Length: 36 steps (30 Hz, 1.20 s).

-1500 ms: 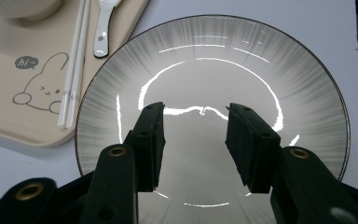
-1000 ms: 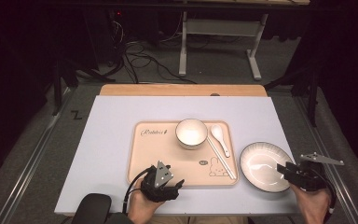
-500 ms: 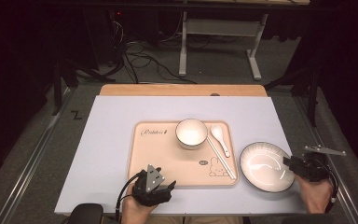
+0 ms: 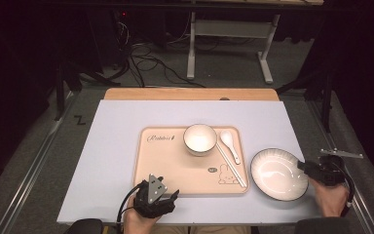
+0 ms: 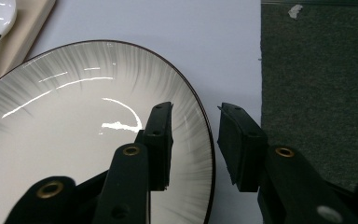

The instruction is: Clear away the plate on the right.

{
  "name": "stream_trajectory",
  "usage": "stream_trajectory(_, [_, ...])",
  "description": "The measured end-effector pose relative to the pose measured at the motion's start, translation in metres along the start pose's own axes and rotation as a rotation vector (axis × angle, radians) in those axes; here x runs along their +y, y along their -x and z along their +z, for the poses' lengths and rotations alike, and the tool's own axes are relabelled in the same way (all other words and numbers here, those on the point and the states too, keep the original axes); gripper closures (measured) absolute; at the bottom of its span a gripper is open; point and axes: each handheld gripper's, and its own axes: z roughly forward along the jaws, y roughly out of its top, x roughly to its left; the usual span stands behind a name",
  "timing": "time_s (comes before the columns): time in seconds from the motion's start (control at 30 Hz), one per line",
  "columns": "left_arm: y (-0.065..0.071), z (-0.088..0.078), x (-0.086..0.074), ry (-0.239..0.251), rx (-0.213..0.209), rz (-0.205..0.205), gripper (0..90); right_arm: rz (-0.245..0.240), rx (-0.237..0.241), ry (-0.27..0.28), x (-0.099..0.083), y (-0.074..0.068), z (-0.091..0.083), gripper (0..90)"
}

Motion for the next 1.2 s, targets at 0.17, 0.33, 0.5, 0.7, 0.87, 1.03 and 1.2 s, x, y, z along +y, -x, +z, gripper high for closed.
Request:
stream_trajectory(0.17, [0.001, 0.001, -0.001, -0.006, -0.003, 0.008, 32.7, 0.016, 0.031, -0.016, -0.002, 0.003, 0.003, 70.1])
stream_trajectory(0.33, [0.001, 0.001, 0.000, -0.006, -0.007, 0.010, 32.7, 0.019, 0.042, -0.047, -0.004, 0.005, 0.007, 71.2])
stream_trajectory(0.5, [0.002, 0.003, 0.000, -0.007, -0.014, 0.007, 32.7, 0.029, 0.057, -0.065, -0.006, 0.008, 0.008, 73.5])
stream_trajectory(0.7, [0.004, 0.006, -0.001, -0.015, -0.027, 0.013, 32.7, 0.041, 0.077, -0.076, -0.010, 0.010, 0.007, 75.9])
stream_trajectory(0.87, [0.006, 0.009, -0.001, -0.020, -0.044, 0.016, 32.7, 0.043, 0.089, -0.091, -0.014, 0.009, 0.003, 76.5])
stream_trajectory(1.03, [0.010, 0.014, -0.001, -0.032, -0.069, 0.024, 32.7, 0.043, 0.095, -0.098, -0.020, 0.007, -0.001, 76.5])
stream_trajectory(1.2, [0.013, 0.019, -0.002, -0.040, -0.091, 0.030, 32.7, 0.050, 0.100, -0.112, -0.025, 0.005, -0.005, 76.1])
